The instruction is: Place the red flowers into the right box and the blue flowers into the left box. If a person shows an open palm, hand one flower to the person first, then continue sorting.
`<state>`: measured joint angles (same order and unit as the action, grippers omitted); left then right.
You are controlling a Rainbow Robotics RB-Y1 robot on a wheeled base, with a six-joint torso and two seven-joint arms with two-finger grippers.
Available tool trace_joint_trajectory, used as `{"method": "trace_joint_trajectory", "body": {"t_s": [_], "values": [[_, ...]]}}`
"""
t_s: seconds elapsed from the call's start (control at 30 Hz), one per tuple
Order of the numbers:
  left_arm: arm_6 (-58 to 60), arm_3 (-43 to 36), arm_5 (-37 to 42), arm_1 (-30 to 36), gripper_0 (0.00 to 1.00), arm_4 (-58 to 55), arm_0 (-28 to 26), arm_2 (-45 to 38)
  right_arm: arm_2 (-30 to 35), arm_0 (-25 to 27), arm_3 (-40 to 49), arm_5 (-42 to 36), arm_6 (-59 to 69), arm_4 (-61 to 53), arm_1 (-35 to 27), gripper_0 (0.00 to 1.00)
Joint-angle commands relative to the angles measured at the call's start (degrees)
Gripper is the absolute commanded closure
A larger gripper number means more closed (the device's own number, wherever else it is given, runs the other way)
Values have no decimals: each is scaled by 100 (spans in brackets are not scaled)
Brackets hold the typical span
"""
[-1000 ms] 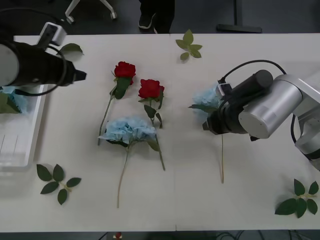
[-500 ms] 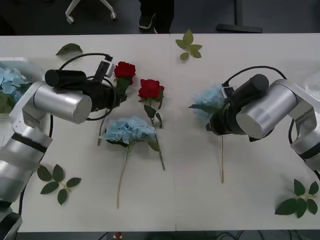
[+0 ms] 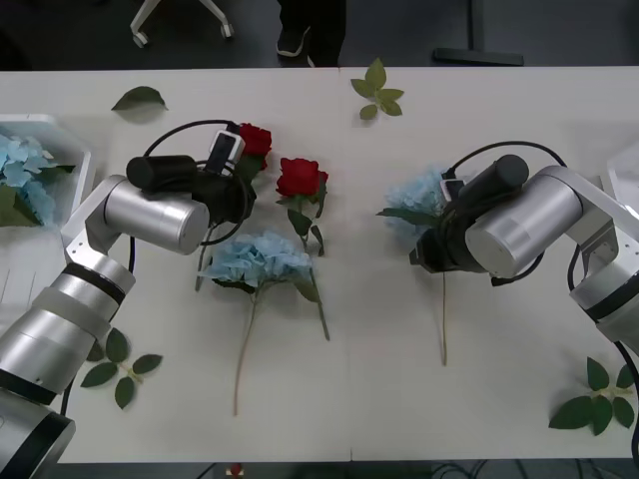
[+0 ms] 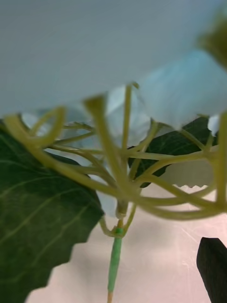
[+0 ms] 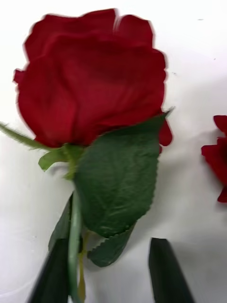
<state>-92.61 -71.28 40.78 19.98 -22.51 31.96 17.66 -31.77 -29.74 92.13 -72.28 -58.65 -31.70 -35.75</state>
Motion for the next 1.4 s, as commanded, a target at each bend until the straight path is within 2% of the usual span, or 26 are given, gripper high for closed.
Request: {"method": "trace_joint_trajectory", "body": {"t_s": [0.03,0.1,0.33,0.47,0.6,0.8,0.97,1.17,1.3,1.33,1.4], "values": [[-205,-70,-70,6,100,159,144,115,65,-119,51,47,-270,76,103,22],[-205,-70,-61,6,100,212,100,133,65,-119,16,56,-270,59,103,31],[-179,-167,-61,6,100,247,48,142,65,-111,-116,153,-279,50,147,84],[-135,-562,114,14,100,142,48,19,39,-111,-151,197,-279,59,165,92],[-135,-1265,686,76,100,-184,48,-254,-5,-111,-195,285,-253,76,165,100],[-179,-2461,1521,322,100,-1124,39,-676,4,-163,-160,293,-288,-11,103,100],[-205,-2970,1591,515,100,-1994,30,-896,109,-172,25,267,-314,-196,-64,100],[-223,-3331,1064,717,100,-3339,-23,-1001,127,-190,403,100,-323,-442,-459,100],[-548,-3366,352,840,100,-4886,-207,-1001,118,-190,508,82,-349,-469,-626,100],[-671,-3401,290,858,100,-5132,-234,-1010,127,-190,517,74,-349,-442,-626,99],[-899,-3463,141,902,100,-5633,-330,-1027,127,-172,499,82,-358,-354,-617,79]]}}
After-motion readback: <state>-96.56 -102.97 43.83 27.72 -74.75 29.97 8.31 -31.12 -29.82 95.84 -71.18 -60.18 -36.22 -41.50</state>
